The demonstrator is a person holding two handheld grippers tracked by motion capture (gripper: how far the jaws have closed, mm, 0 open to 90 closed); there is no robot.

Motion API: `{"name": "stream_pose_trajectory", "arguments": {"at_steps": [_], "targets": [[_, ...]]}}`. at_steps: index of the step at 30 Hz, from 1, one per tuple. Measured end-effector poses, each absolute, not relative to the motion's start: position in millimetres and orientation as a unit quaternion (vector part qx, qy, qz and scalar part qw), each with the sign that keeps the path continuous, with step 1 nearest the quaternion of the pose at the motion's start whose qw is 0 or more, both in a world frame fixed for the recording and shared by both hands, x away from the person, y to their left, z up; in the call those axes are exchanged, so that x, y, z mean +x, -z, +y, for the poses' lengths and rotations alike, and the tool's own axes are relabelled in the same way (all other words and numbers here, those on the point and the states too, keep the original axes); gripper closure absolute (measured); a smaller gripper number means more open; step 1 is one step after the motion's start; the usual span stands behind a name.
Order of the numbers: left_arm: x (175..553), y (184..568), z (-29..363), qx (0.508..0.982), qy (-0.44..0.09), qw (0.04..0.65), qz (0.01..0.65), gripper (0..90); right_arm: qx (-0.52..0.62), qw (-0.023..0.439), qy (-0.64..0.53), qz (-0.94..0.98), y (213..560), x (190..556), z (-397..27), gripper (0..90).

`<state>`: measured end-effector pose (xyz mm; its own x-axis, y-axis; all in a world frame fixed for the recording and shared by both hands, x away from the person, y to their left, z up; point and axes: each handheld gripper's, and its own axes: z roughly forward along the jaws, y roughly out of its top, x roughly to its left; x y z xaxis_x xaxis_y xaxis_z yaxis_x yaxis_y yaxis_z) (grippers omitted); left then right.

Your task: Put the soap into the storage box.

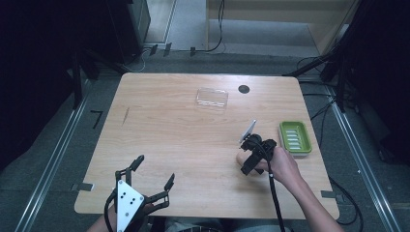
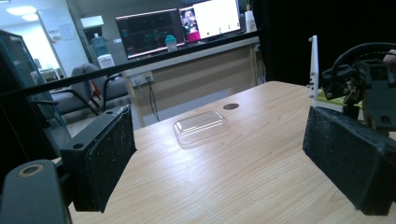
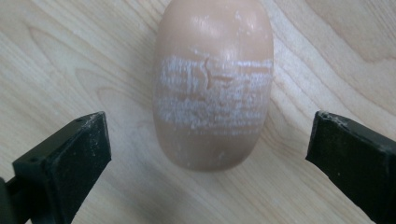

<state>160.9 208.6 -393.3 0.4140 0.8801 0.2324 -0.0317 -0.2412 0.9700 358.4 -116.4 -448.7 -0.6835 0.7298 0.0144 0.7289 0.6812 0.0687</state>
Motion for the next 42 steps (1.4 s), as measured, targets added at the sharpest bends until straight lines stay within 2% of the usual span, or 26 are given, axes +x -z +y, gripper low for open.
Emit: {"name": "stream_pose_trajectory", "arguments": {"at_steps": [18,28,35,39,42], "targets": [[161,393,209,0.657,-0.435,0.524,0.323,9.9,0.403,-0.005,-0.010,0.915,467,378,-105,0.6],[161,393,209,0.657,-0.435,0.525,0.323,9.9,0.401,0.006,-0.013,0.916,466,377,-102,19.6],[160,393,209,0.657,-0.435,0.524,0.323,9.9,0.402,0.005,-0.007,0.916,465,376,-101,25.6],[161,393,209,0.656,-0.435,0.525,0.323,9.9,0.399,-0.003,-0.009,0.917,465,375,-99,32.4],[161,393,210,0.655,-0.436,0.525,0.325,9.9,0.398,-0.004,-0.005,0.917,465,375,-98,32.7]]}}
